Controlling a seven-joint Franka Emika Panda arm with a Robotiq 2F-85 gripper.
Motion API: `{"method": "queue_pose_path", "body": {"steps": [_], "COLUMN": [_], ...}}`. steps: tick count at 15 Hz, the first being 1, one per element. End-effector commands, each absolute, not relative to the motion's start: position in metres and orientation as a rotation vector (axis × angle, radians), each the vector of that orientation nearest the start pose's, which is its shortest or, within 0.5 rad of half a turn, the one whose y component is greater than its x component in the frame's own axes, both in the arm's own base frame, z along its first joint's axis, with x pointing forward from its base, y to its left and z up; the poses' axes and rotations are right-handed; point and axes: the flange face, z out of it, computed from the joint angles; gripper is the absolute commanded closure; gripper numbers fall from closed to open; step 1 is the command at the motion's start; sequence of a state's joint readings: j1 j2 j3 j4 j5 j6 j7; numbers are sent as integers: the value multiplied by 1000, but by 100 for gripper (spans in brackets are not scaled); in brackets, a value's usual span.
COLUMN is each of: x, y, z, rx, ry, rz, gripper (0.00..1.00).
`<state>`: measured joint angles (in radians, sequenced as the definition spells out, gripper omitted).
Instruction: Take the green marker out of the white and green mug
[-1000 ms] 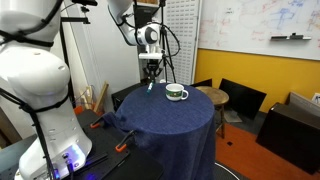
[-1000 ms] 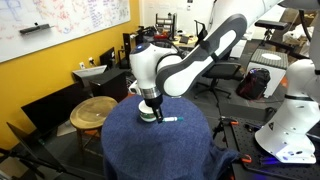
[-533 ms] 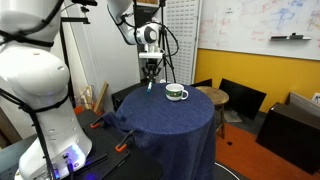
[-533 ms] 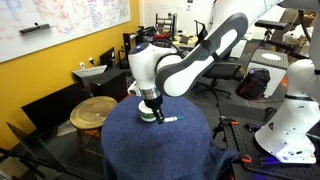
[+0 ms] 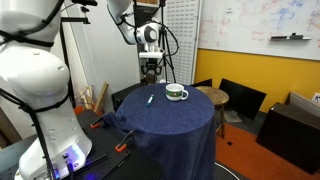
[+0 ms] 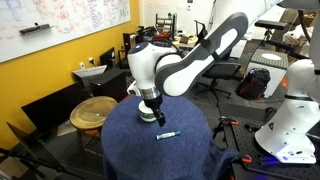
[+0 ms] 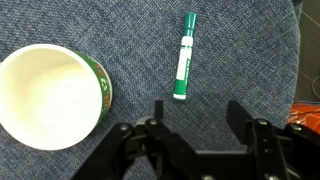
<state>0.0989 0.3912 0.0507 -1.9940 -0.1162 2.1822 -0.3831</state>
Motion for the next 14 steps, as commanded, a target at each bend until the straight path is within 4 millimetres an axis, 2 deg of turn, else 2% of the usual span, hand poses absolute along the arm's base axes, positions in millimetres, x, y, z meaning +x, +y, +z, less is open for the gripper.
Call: {"method": "queue_pose_path", "body": {"steps": [1, 9, 14], "x": [586, 589, 584], "y": [81, 82, 83], "z": [255, 259, 256], "rx": [-3021, -3024, -3027], "ry": [-975, -965, -947], "rz": [367, 359, 322], "gripper": [0, 0, 0]}}
